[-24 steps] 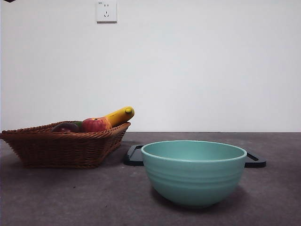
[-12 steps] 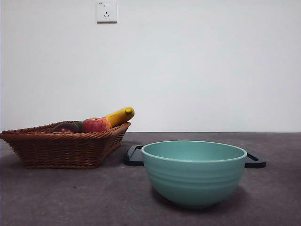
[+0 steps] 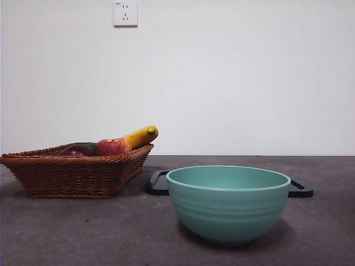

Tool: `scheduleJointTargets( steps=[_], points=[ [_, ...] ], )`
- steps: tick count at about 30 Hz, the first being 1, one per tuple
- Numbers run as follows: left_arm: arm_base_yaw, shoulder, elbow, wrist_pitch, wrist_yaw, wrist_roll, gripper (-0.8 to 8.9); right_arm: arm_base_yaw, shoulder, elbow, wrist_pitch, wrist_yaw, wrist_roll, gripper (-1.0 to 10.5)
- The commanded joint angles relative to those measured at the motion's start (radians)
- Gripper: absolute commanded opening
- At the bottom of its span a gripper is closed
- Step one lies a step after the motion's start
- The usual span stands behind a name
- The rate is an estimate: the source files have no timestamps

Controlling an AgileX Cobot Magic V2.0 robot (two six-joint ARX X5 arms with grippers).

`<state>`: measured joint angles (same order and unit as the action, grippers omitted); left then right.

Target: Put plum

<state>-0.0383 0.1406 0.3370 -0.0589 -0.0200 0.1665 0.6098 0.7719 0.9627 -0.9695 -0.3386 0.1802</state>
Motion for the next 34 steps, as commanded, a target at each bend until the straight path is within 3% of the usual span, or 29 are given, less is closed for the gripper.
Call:
scheduleJointTargets(
  steps=[1,14,34],
  points=[
    [0.001,-0.043,-0.09,0.039,0.0,-0.014,0.07,0.009,0.004,0.019,0.004,-0.001,-0.01,0.1],
    [0.006,-0.138,-0.277,0.022,-0.035,-0.015,0.07,0.009,0.004,0.019,0.004,-0.001,-0.01,0.1],
    [0.006,-0.137,-0.326,-0.129,-0.037,-0.053,0.07,0.009,0.004,0.019,0.004,-0.001,-0.01,0.1]
  ],
)
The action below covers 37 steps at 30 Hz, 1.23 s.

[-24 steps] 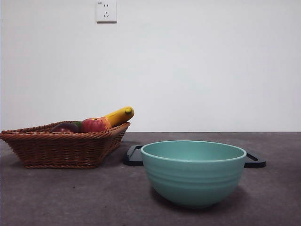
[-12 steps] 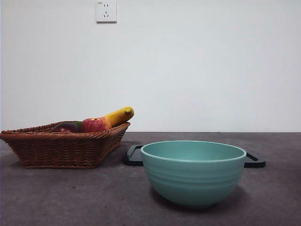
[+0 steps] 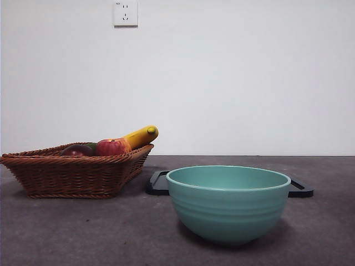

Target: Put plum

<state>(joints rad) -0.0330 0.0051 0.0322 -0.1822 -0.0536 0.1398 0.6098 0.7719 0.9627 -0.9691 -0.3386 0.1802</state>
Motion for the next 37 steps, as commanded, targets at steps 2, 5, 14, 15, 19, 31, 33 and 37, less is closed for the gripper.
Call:
scheduleJointTargets(
  steps=[2,5,14,15,19,31,33,37],
  points=[
    [0.001,-0.002,-0.021,-0.006,-0.003,-0.032,0.07,0.009,0.004,0.019,0.003,-0.001,-0.01,0.1],
    [0.001,-0.002,-0.021,-0.006,-0.003,-0.032,0.07,0.009,0.004,0.019,0.003,-0.001,-0.009,0.1],
    [0.001,-0.002,-0.021,-0.006,-0.003,-0.032,0.07,0.009,0.004,0.019,0.003,-0.001,-0.01,0.1],
    [0.001,-0.002,-0.021,-0.006,-0.003,-0.032,0.07,0.009,0.004,0.019,0.003,-0.001,-0.01,0.1],
    [0.001,-0.002,-0.021,-0.006,-0.003,-0.032,0.07,0.009,0.004,0.019,0.003,-0.001,-0.01,0.1],
    [0.001,-0.002,-0.021,-0.006,-0.003,-0.032,0.07,0.009,0.002,0.019,0.006,0.011,-0.05,0.1],
    [0.001,-0.002,-0.021,-0.006,-0.003,-0.032,0.07,-0.006,-0.011,0.019,0.029,0.076,-0.096,0.1],
    [0.001,-0.002,-0.021,-0.006,-0.003,-0.032,0.07,-0.106,-0.042,0.008,0.163,0.198,-0.138,0.1]
  ],
)
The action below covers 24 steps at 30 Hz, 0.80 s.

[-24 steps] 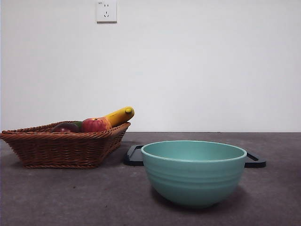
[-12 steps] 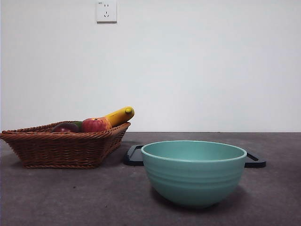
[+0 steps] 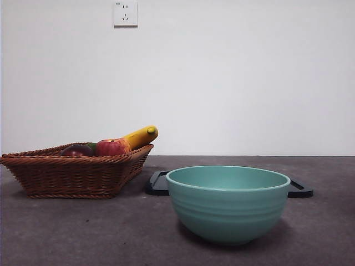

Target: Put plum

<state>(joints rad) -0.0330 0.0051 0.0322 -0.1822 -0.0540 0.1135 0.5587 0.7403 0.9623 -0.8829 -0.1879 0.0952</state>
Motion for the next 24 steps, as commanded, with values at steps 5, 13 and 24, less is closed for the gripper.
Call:
scheduleJointTargets(
  steps=[5,13,24],
  points=[
    [0.001,-0.002,-0.021,-0.006,-0.003,-0.006,0.07,-0.306,-0.102,-0.07,0.272,0.049,-0.062,0.1],
    [0.001,-0.002,-0.021,-0.006,-0.003,-0.006,0.07,-0.61,-0.331,-0.359,0.592,0.059,-0.068,0.1],
    [0.001,-0.002,-0.021,-0.006,-0.003,-0.006,0.07,-0.686,-0.61,-0.75,0.831,0.06,-0.077,0.1]
  ],
)
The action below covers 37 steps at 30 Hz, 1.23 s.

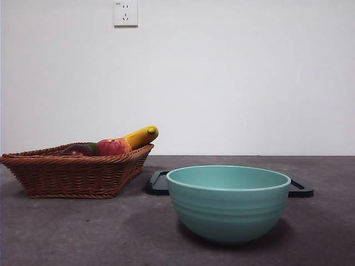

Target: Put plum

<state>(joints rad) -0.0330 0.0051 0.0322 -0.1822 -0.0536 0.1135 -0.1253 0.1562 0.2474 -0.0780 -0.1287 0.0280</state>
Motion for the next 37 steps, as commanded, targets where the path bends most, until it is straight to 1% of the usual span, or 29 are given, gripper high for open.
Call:
scheduleJointTargets(
  steps=[1,7,14,15,20,26,37],
  points=[
    [0.001,-0.002,-0.021,-0.006,-0.003,-0.006,0.07,-0.002,-0.043,-0.059,0.029,0.0,-0.01,0.1],
    [0.001,-0.002,-0.021,-0.006,-0.003,-0.006,0.07,-0.002,-0.106,-0.162,0.027,0.0,-0.009,0.1],
    [0.001,-0.002,-0.021,-0.006,-0.003,-0.006,0.07,-0.001,-0.139,-0.232,0.021,0.0,-0.004,0.1],
    [0.001,-0.002,-0.021,-0.006,-0.003,-0.006,0.07,-0.002,-0.148,-0.237,-0.005,0.0,-0.003,0.1],
    [0.001,-0.002,-0.021,-0.006,-0.003,-0.006,0.07,-0.002,-0.153,-0.237,-0.097,0.008,-0.014,0.1],
    [0.001,-0.002,-0.021,-0.005,-0.003,-0.006,0.07,0.0,-0.153,-0.237,-0.089,0.005,-0.002,0.1],
    [0.001,-0.002,-0.021,-0.005,-0.003,-0.006,0.07,-0.001,-0.153,-0.237,-0.079,0.006,-0.003,0.1]
  ],
)
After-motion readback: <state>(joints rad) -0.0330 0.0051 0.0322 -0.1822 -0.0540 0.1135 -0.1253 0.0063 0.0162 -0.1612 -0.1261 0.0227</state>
